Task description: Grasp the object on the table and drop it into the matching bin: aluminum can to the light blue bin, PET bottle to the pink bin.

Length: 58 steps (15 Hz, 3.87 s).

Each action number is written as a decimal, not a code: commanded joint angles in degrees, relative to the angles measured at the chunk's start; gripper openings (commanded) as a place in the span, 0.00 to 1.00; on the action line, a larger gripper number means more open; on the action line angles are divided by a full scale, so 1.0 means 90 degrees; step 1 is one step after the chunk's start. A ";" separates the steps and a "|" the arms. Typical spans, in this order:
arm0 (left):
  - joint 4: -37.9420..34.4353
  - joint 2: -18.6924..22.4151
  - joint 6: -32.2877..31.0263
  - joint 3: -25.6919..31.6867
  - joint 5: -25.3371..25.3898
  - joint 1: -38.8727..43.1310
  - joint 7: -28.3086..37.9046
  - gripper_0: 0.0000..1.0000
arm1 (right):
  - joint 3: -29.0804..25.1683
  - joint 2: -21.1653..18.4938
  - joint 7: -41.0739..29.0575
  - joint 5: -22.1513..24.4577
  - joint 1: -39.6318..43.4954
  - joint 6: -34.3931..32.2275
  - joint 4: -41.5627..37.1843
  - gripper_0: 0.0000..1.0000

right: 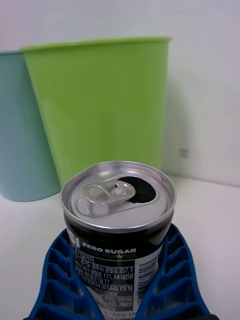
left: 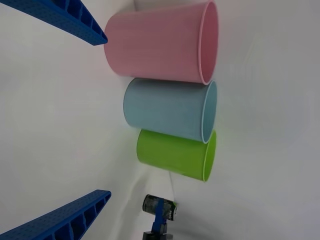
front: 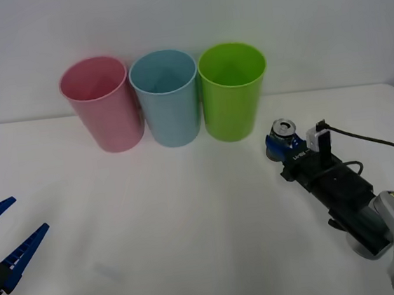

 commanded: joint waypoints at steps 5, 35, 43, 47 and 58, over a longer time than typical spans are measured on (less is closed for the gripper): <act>0.0000 0.0000 0.0000 0.0000 0.0000 0.0000 0.0000 1.00 | 0.0652 -0.0456 -0.1615 -0.0001 0.0782 0.0242 -0.1769 0.00; 0.0000 0.0000 0.0000 0.0000 0.0000 0.0000 0.0000 1.00 | 0.1893 0.0179 -0.3548 0.0966 -0.2949 0.1424 -0.0236 0.00; 0.0000 0.0000 0.0000 0.0000 0.0000 0.0000 0.0000 1.00 | 0.1776 0.0902 -0.3246 0.1112 -0.4267 0.2225 0.1483 0.00; 0.0000 0.0000 0.0000 0.0000 0.0000 0.0000 0.0000 1.00 | 0.1688 0.1048 -0.3109 0.1132 -0.4658 0.2293 0.2010 0.00; 0.0000 0.0000 0.0000 0.0000 0.0000 0.0000 0.0000 1.00 | 0.1697 0.1048 -0.2992 0.1141 -0.4648 0.2322 0.2020 1.00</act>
